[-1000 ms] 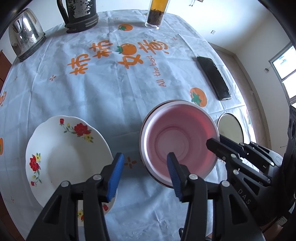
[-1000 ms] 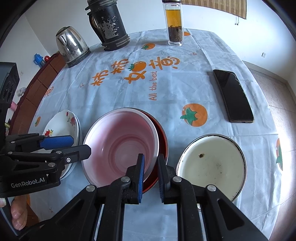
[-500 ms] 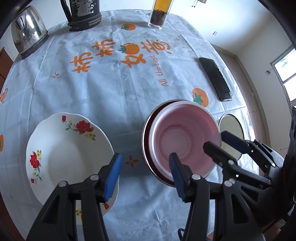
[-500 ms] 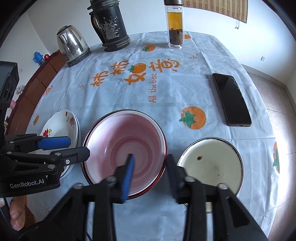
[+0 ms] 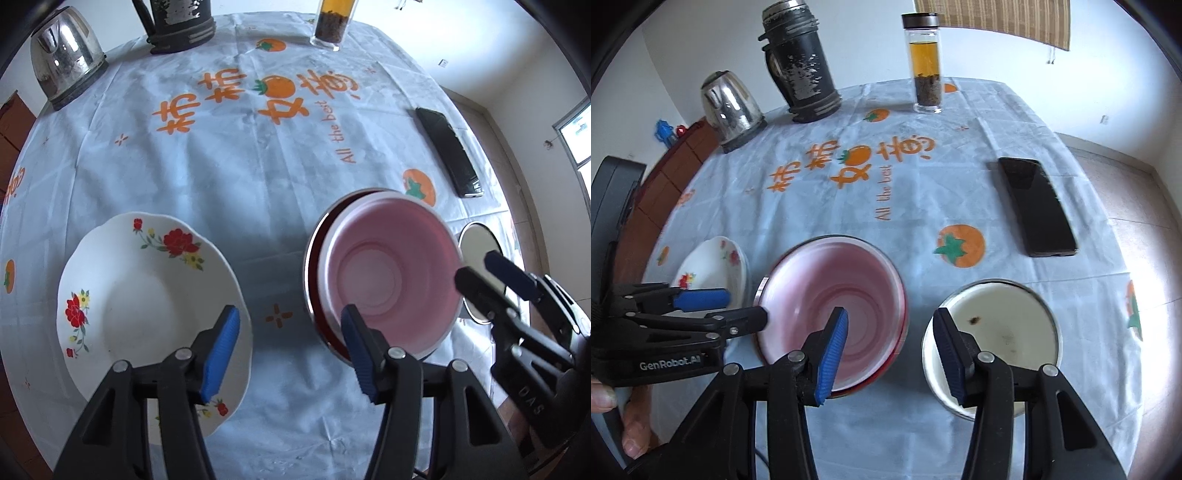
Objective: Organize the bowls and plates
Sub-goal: 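Move both tools to the rim of the cream enamel bowl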
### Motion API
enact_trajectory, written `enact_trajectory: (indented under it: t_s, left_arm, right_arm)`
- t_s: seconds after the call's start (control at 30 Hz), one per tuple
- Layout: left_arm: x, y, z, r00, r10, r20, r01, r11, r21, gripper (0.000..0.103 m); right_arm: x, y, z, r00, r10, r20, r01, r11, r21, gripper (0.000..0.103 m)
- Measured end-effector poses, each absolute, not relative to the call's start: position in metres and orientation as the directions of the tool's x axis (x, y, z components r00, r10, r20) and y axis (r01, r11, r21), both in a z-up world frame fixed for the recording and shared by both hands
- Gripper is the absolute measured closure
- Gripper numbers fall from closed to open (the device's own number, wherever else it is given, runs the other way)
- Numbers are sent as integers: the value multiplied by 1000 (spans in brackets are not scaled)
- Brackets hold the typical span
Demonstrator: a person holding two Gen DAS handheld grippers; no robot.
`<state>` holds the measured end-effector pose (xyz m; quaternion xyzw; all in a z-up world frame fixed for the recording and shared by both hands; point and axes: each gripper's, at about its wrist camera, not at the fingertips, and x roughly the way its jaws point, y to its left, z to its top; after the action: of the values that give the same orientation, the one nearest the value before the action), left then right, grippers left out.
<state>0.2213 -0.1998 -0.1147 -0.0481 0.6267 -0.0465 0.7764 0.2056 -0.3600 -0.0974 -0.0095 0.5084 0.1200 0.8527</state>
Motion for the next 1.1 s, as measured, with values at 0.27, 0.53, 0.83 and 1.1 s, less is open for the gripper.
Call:
enact_trajectory:
  t_s: [0.27,0.53,0.83,1.1]
  left_arm:
    - [219,-202,-111,221,-137,-965,9,990,-138,45]
    - [219,-202,-112,217,-128,-968,4,991,-131,45]
    - [220,-210,-108,225,-127,-966,14,992,-128,45]
    - [220,-221,-105,242,-102,-965,39,995,-96,45]
  right_arm:
    - [209,-370,-103,471,109,-876,-173,984,30,49]
    - [207,-364,-119,433,130,-892,-207,977,42,45]
    - [211,-380,-115,463,136,-876,-157,985,70,45]
    - [210,-391,-108,474,178,-863,-149,981,120,45]
